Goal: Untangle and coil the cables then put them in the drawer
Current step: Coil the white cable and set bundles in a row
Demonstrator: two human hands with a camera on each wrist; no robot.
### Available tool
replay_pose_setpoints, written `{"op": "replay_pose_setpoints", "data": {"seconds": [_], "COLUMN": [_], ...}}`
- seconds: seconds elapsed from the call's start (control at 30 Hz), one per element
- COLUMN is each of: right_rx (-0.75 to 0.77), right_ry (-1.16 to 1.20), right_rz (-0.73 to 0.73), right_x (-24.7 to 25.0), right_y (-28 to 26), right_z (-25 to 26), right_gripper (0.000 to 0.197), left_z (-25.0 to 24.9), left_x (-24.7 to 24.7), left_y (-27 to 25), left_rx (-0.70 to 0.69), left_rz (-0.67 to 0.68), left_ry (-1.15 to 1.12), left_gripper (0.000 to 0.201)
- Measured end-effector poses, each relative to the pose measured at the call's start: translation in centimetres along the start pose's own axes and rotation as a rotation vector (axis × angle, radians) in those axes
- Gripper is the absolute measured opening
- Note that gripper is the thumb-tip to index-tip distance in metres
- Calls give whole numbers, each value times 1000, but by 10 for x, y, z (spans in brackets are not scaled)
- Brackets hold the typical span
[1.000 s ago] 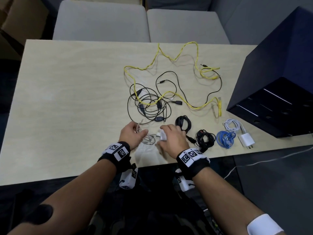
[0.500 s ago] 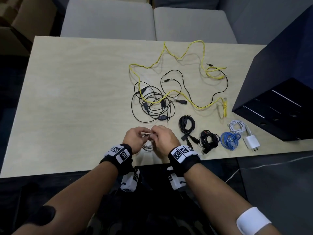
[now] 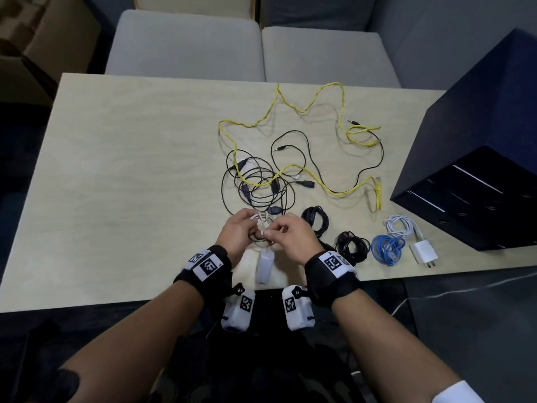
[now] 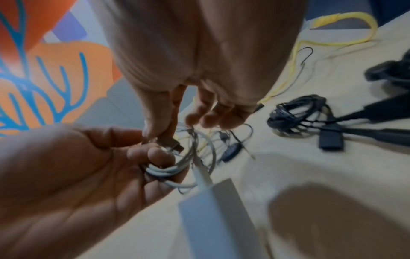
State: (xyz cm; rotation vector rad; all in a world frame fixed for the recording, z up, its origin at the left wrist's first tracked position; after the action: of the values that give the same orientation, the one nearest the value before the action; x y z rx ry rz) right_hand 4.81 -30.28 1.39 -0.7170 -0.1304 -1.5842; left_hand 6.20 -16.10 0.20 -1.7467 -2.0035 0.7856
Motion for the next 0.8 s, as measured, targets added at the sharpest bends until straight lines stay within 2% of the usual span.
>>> {"op": "replay_pose_setpoints", "data": {"seconds": [0.1, 0.2, 0.23, 0.33, 0.43, 0.57, 0.73, 0.8], "right_rx": [53, 125, 142, 152, 153, 220, 171, 171], "right_ry": [116, 206, 211, 245, 271, 335, 571, 521], "right_rz": [-28, -105, -135, -206, -195, -65, 77, 79], "right_x": [11, 18, 21, 29, 38, 57, 77, 86], "right_y": [-3, -8, -9, -11, -11, -10, -6, -5], "right_z": [17, 31, 35, 41, 46, 56, 62, 66], "right_gripper": [11, 20, 23, 26, 22, 15, 25, 27], "left_z": [-28, -46, -49, -62, -75, -91, -103, -105], "left_x": [-9, -17, -19, -24, -26, -25, -31, -36], "left_y": [-11, -20, -22, -28, -35, -42, -39, -38], "left_rx": [-15, -77, -92, -127, -174, -264, -364, -415], "left_rz": [87, 223, 254, 293, 330, 282, 155, 106], "left_ry": [-74, -43, -28, -1, 43, 131, 150, 168], "left_gripper": [22, 10, 12, 19, 20, 27, 48, 49]}}
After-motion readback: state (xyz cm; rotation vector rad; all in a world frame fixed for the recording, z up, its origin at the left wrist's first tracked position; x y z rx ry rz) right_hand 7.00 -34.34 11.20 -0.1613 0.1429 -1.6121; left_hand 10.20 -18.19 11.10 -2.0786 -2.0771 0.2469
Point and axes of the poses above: each hand's wrist, its own y-axis towards the middle knuckle, its own x-axis out of the back of the hand, z = x × y, the point moved 1 cm from there along y, towards the middle knuckle, and after that the axes turned 12 degrees about -z, right-handed, at the moved point
